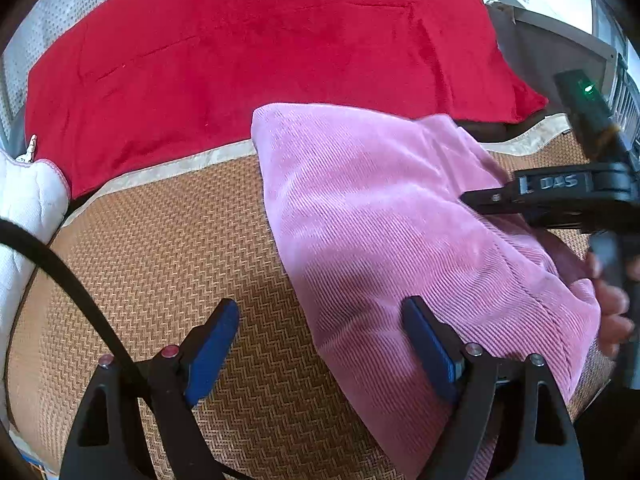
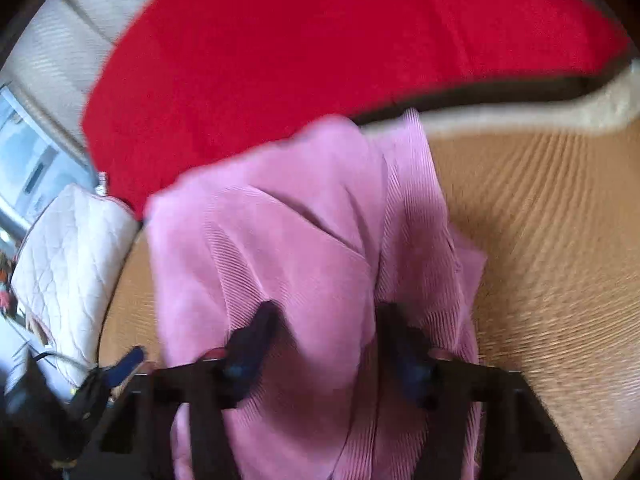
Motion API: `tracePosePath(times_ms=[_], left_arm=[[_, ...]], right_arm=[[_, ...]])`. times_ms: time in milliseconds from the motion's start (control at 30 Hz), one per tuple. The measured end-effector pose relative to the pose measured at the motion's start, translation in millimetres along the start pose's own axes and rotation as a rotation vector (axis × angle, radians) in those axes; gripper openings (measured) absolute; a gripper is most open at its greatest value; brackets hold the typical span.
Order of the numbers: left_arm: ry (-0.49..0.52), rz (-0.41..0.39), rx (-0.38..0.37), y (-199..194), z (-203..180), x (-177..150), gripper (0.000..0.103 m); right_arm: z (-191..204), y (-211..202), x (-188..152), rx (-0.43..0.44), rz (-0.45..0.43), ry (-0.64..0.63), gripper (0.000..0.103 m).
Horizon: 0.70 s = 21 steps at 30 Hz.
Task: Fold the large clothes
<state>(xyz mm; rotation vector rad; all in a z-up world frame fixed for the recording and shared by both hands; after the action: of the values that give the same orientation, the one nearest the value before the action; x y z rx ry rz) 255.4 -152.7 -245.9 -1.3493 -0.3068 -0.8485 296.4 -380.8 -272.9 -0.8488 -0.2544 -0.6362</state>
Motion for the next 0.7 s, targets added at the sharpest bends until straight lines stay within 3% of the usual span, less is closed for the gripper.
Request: tracePosePath(times_ms=[233, 533, 633, 700], left_arm=[[-0.001, -0.001, 0.005, -1, 0, 1, 0.086], [-0.014, 0.005, 0.011, -9, 0, 1, 0.087], [-0.027, 0.025, 0.003, -6, 2, 2, 0.091], [-0.044, 0.043, -0.010, -2, 4, 3, 0.094]], right_arm=[[16, 3, 5, -0.016, -0.016, -0.034, 0.054], [26, -53, -14, 0.015, -0.088, -0.096, 0.054], [34, -60, -26, 0.000, -0.068, -0.143, 0.050], [29, -45, -34, -0.010, 0.005, -0.129, 0.050]])
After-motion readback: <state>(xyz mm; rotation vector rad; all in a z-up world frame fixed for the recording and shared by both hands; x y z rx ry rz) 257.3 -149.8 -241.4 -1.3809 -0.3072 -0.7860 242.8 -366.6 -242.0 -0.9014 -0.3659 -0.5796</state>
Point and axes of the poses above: each gripper's, at about its wrist camera, not at the fingertips, and y roughly the way its jaws point, z to its left, x to its top, the point moved 2 cm from there along y, roughly the way its jaws point, and after that the axes turned 15 degrees about x, right-handed, at the moved point
